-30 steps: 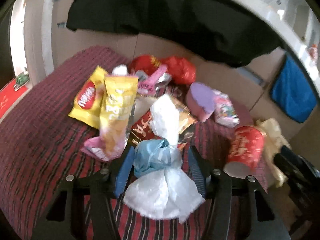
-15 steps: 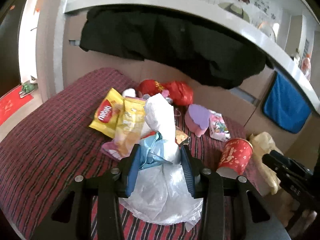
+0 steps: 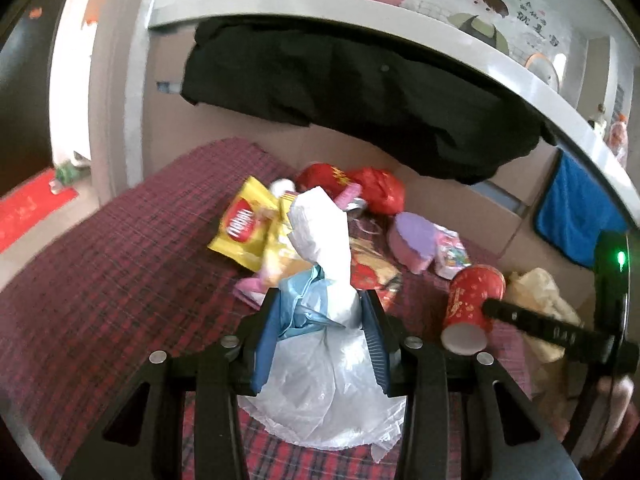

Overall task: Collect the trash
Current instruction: 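Grasp the red paper cup with the right tool, then carry the bag with the left tool while the right tool carries the cup into the bin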

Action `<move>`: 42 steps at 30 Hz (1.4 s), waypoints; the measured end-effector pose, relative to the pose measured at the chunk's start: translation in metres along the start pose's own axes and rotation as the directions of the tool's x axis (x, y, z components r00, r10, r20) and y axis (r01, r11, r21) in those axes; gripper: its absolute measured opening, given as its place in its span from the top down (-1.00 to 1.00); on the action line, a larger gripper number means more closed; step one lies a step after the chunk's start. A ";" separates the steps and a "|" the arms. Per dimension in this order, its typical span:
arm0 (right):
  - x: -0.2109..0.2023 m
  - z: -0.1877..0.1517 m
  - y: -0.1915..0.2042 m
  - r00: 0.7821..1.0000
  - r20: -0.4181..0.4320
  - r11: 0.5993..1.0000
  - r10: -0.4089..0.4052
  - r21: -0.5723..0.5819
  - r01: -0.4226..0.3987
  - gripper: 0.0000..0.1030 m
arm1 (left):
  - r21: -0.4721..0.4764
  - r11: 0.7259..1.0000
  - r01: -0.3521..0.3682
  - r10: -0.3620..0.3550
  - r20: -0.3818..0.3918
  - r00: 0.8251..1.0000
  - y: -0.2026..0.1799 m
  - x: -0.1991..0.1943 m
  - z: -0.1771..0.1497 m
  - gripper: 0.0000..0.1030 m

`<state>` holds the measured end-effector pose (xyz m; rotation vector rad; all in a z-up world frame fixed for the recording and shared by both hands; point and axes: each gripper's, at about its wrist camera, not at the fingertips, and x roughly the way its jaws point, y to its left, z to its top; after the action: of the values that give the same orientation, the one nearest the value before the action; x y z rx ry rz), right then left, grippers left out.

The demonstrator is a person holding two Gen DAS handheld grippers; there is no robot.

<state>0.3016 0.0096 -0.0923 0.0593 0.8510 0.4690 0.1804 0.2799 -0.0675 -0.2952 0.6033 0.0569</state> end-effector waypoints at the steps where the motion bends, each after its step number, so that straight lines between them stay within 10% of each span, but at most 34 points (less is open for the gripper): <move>1: 0.007 0.006 0.005 1.000 -0.002 1.000 -0.013 -0.018 0.013 0.00 | -0.002 1.000 -0.004 0.004 0.001 1.000 0.002 0.000 0.000 0.20; 17: 0.046 0.024 0.028 0.997 -0.053 0.992 -0.048 -0.121 0.041 -0.14 | -0.046 0.999 -0.005 0.005 -0.010 1.000 0.007 0.009 0.002 0.20; 24: -0.015 0.026 0.026 0.992 0.127 0.990 -0.012 -0.141 0.030 -0.09 | -0.009 1.000 -0.006 0.006 0.036 0.999 -0.023 -0.003 0.020 0.20; 33: -0.131 0.029 -0.009 0.908 0.407 0.972 -0.098 -0.157 0.176 -0.09 | 0.133 0.988 0.079 -0.103 0.189 0.977 -0.131 -0.031 0.044 0.20; 42: -0.204 0.016 -0.098 0.823 0.502 0.941 -0.267 -0.049 0.335 -0.10 | 0.230 0.958 0.169 -0.216 0.196 0.956 -0.249 -0.020 0.033 0.19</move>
<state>0.2354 -0.1619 0.0402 -0.0813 0.3133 0.1915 0.2172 0.0522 0.0337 -0.1372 0.3537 -0.1620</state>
